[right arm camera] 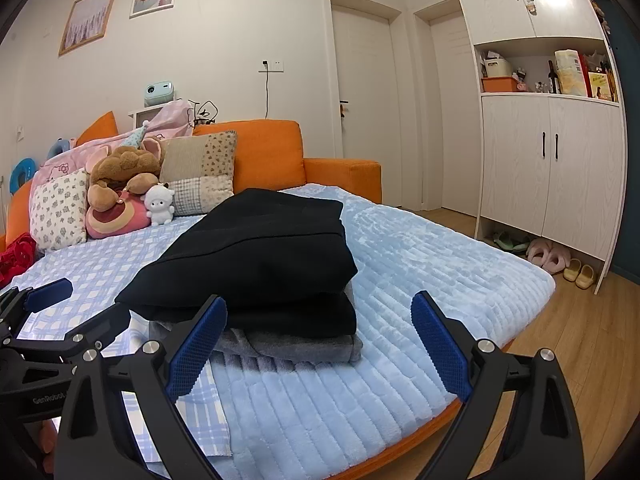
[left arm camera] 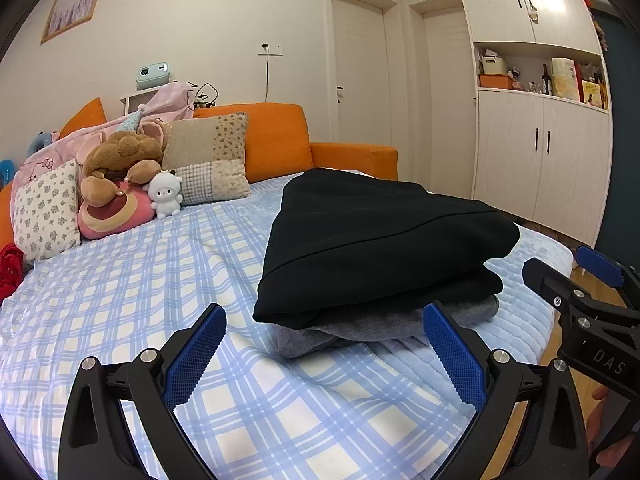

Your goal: Fold large clothes

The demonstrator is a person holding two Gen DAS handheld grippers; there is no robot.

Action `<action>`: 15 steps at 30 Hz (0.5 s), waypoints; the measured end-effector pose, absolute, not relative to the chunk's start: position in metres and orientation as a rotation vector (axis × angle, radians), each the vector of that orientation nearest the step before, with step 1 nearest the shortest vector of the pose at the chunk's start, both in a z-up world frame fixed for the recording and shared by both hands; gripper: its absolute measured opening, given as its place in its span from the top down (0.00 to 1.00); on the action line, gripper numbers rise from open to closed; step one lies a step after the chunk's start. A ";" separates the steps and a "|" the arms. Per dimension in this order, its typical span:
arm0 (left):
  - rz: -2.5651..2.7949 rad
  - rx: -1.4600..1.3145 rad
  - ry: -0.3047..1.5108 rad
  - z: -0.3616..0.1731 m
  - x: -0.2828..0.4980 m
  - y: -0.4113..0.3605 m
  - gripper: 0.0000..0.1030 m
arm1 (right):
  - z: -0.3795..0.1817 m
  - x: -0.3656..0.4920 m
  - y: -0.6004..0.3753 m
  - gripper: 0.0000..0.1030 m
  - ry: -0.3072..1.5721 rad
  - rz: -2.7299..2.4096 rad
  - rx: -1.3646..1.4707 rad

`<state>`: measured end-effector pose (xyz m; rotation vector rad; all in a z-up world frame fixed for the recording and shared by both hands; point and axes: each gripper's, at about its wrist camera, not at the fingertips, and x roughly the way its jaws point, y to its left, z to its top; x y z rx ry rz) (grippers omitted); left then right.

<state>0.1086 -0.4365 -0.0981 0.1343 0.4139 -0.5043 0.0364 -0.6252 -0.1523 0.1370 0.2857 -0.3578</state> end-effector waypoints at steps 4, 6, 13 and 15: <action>-0.508 0.135 0.420 -0.098 0.109 -0.436 0.03 | -0.153 0.040 -0.625 0.10 0.292 -0.354 0.139; -0.506 0.133 0.416 -0.099 0.108 -0.435 0.03 | -0.154 0.040 -0.625 0.10 0.293 -0.356 0.135; -0.494 0.141 0.420 -0.101 0.112 -0.438 0.03 | -0.155 0.041 -0.625 0.10 0.294 -0.360 0.138; -0.497 0.149 0.414 -0.101 0.111 -0.439 0.03 | -0.156 0.041 -0.626 0.10 0.297 -0.361 0.144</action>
